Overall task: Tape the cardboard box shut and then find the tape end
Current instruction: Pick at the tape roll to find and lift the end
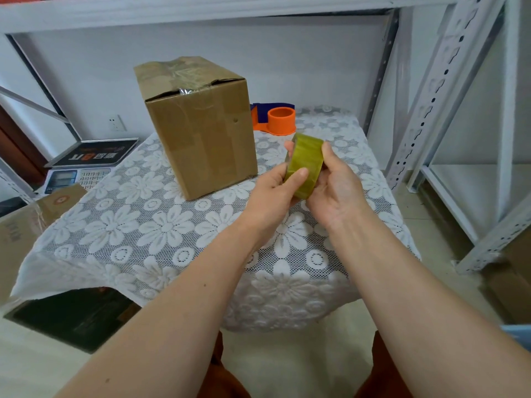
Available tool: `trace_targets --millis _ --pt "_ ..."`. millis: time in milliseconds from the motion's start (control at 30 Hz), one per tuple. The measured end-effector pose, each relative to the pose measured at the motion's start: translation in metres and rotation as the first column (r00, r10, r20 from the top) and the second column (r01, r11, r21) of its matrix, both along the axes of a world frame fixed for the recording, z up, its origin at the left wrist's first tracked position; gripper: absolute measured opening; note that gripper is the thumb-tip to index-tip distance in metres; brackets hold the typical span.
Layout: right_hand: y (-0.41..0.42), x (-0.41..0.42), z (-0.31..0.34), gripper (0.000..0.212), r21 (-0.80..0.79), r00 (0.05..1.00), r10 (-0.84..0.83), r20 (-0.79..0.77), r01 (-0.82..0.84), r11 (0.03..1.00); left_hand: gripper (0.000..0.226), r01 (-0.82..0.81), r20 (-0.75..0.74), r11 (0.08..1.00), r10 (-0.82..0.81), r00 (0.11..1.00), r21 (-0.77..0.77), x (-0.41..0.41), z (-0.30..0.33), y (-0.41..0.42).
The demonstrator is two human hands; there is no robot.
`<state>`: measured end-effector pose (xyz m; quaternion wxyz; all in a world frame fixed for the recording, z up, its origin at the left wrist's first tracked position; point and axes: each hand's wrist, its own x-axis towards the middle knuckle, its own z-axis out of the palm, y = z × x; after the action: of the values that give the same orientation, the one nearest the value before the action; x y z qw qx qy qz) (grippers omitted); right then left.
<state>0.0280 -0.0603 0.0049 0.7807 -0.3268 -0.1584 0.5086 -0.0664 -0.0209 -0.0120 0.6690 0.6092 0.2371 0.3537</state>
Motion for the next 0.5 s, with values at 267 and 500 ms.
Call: trace_targets --millis 267,500 --pt "0.0004 -0.0016 0.0012 0.039 0.028 1.0 -0.016 0.007 0.016 0.999 0.032 0.058 0.025 0.998 -0.058 0.998 -0.008 -0.0029 0.0002 0.0017" --pt "0.0009 -0.0018 -0.0019 0.043 0.005 0.999 -0.004 0.032 0.004 1.0 0.02 0.023 -0.018 0.999 -0.023 1.0 0.03 -0.0001 -0.0024 -0.0002"
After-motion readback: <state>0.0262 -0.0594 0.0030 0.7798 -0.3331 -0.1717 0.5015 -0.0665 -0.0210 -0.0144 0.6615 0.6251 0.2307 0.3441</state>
